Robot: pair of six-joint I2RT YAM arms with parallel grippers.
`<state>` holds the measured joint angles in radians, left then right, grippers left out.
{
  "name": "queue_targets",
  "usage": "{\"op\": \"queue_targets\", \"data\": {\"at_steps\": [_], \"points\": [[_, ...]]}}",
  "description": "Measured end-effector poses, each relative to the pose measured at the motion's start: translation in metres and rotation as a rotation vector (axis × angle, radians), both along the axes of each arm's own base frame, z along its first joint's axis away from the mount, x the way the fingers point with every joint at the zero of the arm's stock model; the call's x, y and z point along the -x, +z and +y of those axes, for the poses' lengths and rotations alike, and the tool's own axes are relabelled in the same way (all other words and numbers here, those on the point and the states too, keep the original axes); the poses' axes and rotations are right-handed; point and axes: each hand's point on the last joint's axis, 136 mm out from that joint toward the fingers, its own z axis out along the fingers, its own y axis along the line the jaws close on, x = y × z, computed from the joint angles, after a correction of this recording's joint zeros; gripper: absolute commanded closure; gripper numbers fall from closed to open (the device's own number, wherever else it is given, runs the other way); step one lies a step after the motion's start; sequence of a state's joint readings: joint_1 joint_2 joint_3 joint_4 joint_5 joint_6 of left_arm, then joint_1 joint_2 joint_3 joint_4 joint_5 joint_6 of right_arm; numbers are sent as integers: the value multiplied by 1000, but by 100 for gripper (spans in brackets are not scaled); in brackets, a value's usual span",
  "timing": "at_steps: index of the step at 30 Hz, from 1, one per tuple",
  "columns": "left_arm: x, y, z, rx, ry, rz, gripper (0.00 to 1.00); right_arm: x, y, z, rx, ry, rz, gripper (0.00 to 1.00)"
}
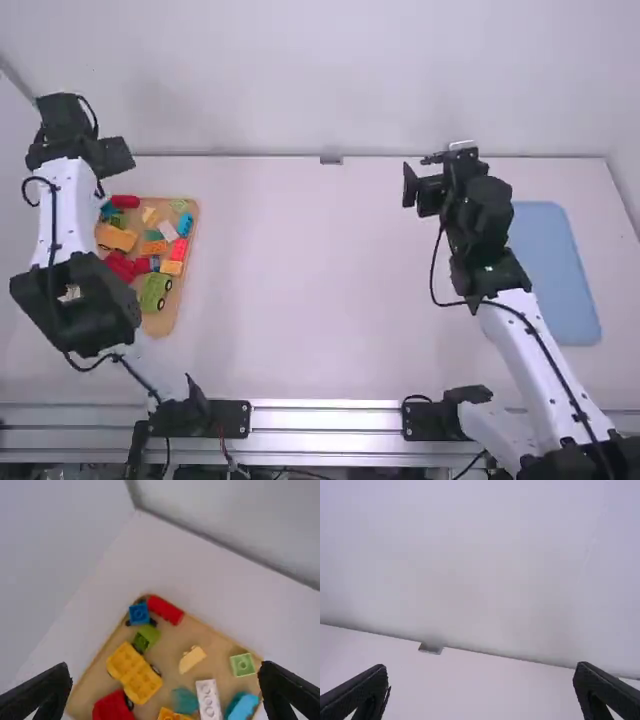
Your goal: Assemble lego blocks to make yellow taxi
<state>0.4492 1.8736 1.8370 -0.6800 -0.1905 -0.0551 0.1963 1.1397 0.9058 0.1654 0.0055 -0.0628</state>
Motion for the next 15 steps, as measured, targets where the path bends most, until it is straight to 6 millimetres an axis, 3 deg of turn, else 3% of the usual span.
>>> {"op": "queue_targets", "data": {"at_steps": [4, 8, 10, 15], "points": [[12, -47, 31, 134, 57, 78, 1, 0, 2, 1, -10, 3, -8, 1], [26, -91, 48, 253, 114, 153, 1, 0, 2, 1, -11, 3, -6, 2], [27, -109, 48, 313, 132, 174, 1, 0, 1, 2, -9, 6, -4, 1], [22, -131, 38, 393, 155, 184, 1, 3, 1, 15, -11, 38, -1, 2]]}}
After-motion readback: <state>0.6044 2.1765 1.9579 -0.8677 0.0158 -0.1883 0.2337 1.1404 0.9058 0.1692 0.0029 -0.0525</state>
